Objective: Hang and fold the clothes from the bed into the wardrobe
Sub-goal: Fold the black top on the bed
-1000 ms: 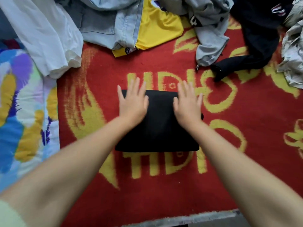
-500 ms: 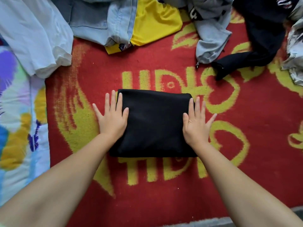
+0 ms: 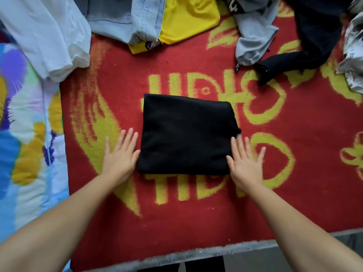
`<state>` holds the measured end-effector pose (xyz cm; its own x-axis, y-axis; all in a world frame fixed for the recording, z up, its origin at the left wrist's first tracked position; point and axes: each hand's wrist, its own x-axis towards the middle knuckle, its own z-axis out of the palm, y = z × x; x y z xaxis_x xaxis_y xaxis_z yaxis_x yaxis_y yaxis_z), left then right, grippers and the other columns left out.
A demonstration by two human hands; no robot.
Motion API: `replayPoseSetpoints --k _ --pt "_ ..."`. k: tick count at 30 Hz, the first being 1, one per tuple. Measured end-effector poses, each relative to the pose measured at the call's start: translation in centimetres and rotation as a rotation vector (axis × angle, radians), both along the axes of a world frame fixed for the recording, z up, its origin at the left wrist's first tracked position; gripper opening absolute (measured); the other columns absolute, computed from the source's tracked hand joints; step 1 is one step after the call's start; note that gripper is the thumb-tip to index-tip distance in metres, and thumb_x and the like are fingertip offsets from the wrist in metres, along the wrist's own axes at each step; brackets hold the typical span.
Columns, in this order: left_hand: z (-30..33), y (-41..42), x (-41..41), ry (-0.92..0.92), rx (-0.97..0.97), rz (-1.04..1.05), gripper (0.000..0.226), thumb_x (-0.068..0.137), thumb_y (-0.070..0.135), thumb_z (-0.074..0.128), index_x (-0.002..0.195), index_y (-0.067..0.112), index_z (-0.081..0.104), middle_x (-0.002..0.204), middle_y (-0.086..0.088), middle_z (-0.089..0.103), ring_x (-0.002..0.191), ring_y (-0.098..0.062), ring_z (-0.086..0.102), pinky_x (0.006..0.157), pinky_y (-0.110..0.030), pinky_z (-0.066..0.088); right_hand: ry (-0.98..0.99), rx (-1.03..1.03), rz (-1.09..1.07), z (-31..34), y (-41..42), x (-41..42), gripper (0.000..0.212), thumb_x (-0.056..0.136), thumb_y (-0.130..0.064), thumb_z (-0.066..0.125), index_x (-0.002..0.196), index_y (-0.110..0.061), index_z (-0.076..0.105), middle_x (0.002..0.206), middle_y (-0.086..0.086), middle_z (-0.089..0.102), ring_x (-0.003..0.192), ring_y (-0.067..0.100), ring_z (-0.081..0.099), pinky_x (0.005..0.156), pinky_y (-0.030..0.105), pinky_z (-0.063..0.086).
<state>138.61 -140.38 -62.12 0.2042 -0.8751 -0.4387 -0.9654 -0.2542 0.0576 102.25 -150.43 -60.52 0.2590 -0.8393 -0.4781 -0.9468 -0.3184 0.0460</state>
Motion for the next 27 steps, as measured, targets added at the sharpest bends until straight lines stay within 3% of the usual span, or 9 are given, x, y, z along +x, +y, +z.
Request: replayPoseSetpoints --k 3,5,7,10,12,14,17,23,27 --pt "2.5 1.0 1.4 -0.012 -0.155 -0.088 0.071 0.092 0.049 0.022 0.149 0.008 0.024 0.157 -0.005 0.014 0.144 -0.019 0.017 0.115 -0.047 -0.01 -0.078 -0.079 0.105 2.6 1.1 -0.6 0.07 0.094 -0.053 0.021 0.152 -0.025 -0.007 0.162 0.003 0.0 0.147 0.019 -0.013 0.109 0.069 -0.002" --pt "4.0 0.7 -1.5 -0.001 -0.25 -0.238 0.074 0.085 0.046 0.04 0.148 0.01 0.026 0.154 -0.012 0.023 0.141 -0.027 0.029 0.115 -0.056 0.006 -0.161 -0.086 0.308 3.8 2.1 2.2 0.091 0.079 -0.051 0.056 0.153 -0.024 0.01 0.16 0.009 0.011 0.148 0.029 0.002 0.105 0.072 0.006" --pt "4.6 0.5 -5.9 0.041 -0.236 -0.373 0.088 0.069 0.038 0.067 0.147 0.017 0.031 0.153 -0.015 0.03 0.139 -0.032 0.032 0.107 -0.066 0.022 -0.157 -0.066 0.41 3.7 3.1 5.4 0.109 0.067 -0.043 0.074 0.153 -0.028 0.01 0.161 0.009 0.008 0.148 0.033 0.004 0.104 0.073 0.004" --pt "4.1 -0.3 -10.2 0.007 -0.151 -0.38 0.107 0.048 0.023 0.086 0.144 0.022 0.038 0.15 -0.016 0.035 0.138 -0.033 0.035 0.101 -0.069 0.028 -0.091 -0.095 0.319 1.9 2.5 7.6 0.112 0.076 -0.016 0.068 0.149 -0.033 -0.016 0.158 0.005 -0.019 0.145 0.031 -0.019 0.103 0.072 -0.01" --pt "3.3 -1.5 -10.5 -0.03 -0.166 -0.324 0.105 0.055 0.012 0.082 0.146 0.024 0.032 0.152 -0.015 0.031 0.139 -0.035 0.032 0.1 -0.069 0.027 -0.072 -0.11 0.291 0.8 1.8 7.6 0.11 0.078 -0.008 0.061 0.147 -0.032 -0.021 0.157 0.004 -0.023 0.142 0.031 -0.026 0.103 0.071 -0.011" --pt "2.5 -2.6 -10.0 -0.029 -0.168 -0.329 0.099 0.072 0.004 0.068 0.15 0.028 0.012 0.158 -0.013 0.01 0.144 -0.039 0.016 0.104 -0.069 0.019 -0.068 -0.071 0.291 0.6 1.3 7.8 0.104 0.082 -0.003 0.056 0.148 -0.032 -0.019 0.16 0.004 -0.017 0.142 0.032 -0.026 0.105 0.072 -0.003" --pt "2.5 -3.8 -9.2 -0.032 -0.048 -0.367 0.089 0.091 0.003 0.045 0.148 0.031 -0.018 0.158 -0.009 -0.02 0.145 -0.039 -0.009 0.111 -0.063 0.011 -0.083 0.046 0.296 1.8 -0.2 8.7 0.088 0.092 0.0 0.046 0.151 -0.033 -0.01 0.161 0.004 -0.008 0.146 0.035 -0.016 0.108 0.07 0.01" --pt "10.0 -6.7 -8.5 0.097 0.016 -0.261 0.088 0.088 -0.01 0.041 0.152 0.031 -0.005 0.161 -0.006 -0.002 0.146 -0.036 0.006 0.108 -0.047 0.032 -0.088 0.165 0.306 10.2 -4.8 10.0 0.08 0.093 0.005 0.045 0.153 -0.032 0.007 0.159 0.003 0.016 0.145 0.039 0.011 0.109 0.06 0.029" --pt "16.8 -8.8 -8.1 0.052 -0.014 -0.239 0.086 0.09 -0.005 0.045 0.152 0.031 -0.003 0.16 -0.007 0.004 0.144 -0.037 0.012 0.093 -0.041 0.045 -0.102 0.121 0.349 16.6 -6.7 10.7 0.079 0.092 0.001 0.049 0.153 -0.032 0.01 0.158 0.001 0.022 0.143 0.035 0.024 0.09 0.04 0.047"
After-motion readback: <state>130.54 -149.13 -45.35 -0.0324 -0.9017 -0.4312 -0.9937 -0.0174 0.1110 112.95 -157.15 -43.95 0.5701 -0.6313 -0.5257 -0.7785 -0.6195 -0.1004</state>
